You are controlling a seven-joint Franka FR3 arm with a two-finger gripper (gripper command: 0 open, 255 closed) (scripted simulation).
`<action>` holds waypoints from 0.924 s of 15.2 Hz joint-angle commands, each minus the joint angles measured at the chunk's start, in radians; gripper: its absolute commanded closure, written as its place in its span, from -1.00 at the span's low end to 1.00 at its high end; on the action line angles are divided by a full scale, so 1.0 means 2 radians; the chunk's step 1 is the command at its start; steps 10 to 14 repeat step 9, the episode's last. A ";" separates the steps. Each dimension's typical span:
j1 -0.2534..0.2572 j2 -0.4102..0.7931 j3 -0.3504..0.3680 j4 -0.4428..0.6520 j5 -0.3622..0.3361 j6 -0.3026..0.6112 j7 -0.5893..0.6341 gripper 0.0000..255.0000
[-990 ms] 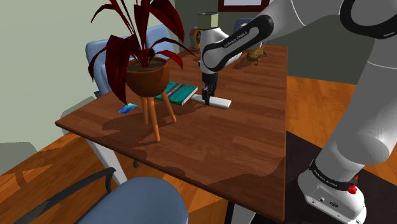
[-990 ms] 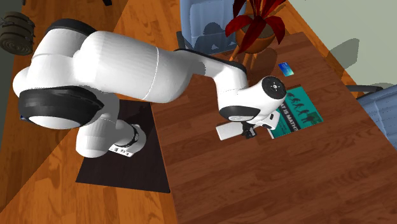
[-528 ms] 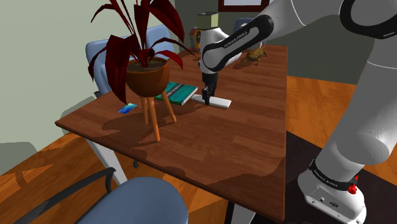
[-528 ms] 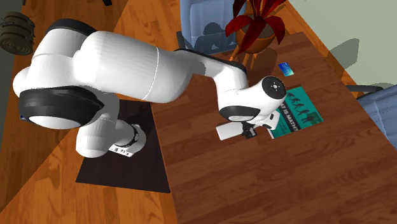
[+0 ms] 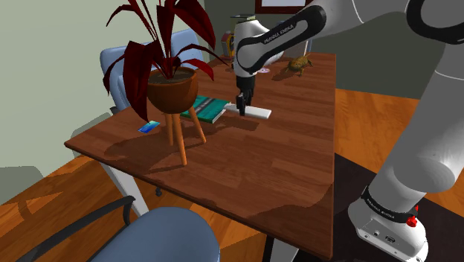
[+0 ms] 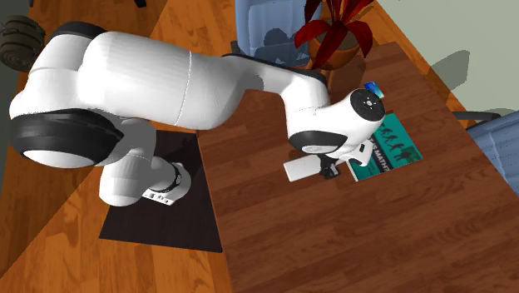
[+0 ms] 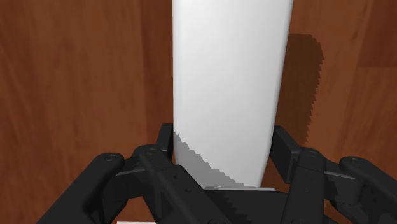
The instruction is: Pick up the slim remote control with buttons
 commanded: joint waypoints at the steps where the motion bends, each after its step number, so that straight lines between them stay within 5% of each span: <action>1: 0.000 -0.005 0.000 0.008 0.000 -0.013 0.000 1.00; 14: 0.000 -0.018 0.000 0.035 0.002 -0.053 -0.001 1.00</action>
